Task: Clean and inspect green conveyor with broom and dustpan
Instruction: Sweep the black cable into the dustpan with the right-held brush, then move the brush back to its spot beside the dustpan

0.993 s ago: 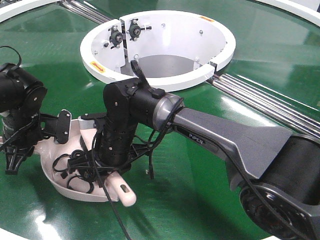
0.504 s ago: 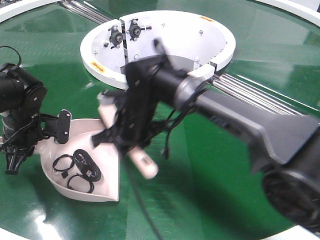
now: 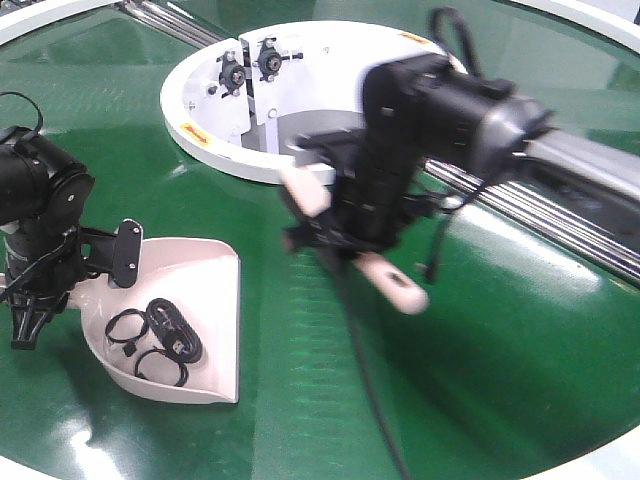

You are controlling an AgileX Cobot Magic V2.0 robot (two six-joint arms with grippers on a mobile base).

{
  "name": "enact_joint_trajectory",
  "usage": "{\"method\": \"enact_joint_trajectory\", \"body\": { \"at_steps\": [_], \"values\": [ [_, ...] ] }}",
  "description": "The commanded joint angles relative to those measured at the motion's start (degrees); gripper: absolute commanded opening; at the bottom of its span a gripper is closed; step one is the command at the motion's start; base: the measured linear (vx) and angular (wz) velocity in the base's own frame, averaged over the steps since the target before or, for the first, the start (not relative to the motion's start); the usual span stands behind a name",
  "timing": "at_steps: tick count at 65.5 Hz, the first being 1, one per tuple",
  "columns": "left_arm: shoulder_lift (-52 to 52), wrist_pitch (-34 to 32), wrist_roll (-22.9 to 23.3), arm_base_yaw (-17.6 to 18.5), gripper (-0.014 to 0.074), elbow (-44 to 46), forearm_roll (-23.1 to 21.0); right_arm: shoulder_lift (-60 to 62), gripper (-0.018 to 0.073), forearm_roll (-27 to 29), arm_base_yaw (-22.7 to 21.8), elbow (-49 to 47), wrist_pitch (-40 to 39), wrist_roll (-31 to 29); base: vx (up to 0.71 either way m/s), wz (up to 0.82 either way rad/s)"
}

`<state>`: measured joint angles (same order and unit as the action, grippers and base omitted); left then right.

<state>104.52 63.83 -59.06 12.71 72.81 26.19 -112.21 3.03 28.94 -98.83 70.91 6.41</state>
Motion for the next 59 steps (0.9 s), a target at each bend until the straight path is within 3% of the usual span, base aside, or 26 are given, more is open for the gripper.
{"method": "enact_joint_trajectory", "body": {
  "at_steps": [1,29,59],
  "values": [
    [-2.7,0.1,0.8,0.3,-0.0006,1.7,0.9,7.3,-0.0001,0.2,-3.5,5.7,-2.5,-2.6,0.0,0.0],
    [-2.7,0.1,0.8,0.3,-0.0006,1.7,0.9,21.4,-0.0001,0.8,-17.4,30.8,-12.9,-9.7,0.0,0.0],
    [-2.7,0.1,0.8,0.3,-0.0006,1.7,0.9,24.2,-0.0001,0.8,-19.5,36.7,-17.4,-10.1,0.0,0.0]
  ]
}}
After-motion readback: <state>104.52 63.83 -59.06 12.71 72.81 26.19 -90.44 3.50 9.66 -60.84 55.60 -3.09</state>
